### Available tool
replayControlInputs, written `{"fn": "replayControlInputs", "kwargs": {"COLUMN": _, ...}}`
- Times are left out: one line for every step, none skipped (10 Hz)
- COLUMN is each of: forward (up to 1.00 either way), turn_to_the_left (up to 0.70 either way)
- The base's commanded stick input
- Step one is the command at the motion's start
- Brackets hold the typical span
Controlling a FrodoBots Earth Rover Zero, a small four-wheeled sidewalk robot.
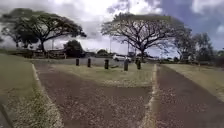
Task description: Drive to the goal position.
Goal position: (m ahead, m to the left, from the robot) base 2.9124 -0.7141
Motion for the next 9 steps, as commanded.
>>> {"fn": "replayControlInputs", "kwargs": {"forward": 0.68, "turn_to_the_left": 0.34}}
{"fn": "replayControlInputs", "kwargs": {"forward": 0.68, "turn_to_the_left": 0.34}}
{"fn": "replayControlInputs", "kwargs": {"forward": 0.68, "turn_to_the_left": 0.34}}
{"fn": "replayControlInputs", "kwargs": {"forward": 0.68, "turn_to_the_left": 0.34}}
{"fn": "replayControlInputs", "kwargs": {"forward": 0.68, "turn_to_the_left": 0.34}}
{"fn": "replayControlInputs", "kwargs": {"forward": 0.68, "turn_to_the_left": 0.34}}
{"fn": "replayControlInputs", "kwargs": {"forward": 0.68, "turn_to_the_left": 0.34}}
{"fn": "replayControlInputs", "kwargs": {"forward": 0.68, "turn_to_the_left": 0.34}}
{"fn": "replayControlInputs", "kwargs": {"forward": 0.68, "turn_to_the_left": 0.28}}
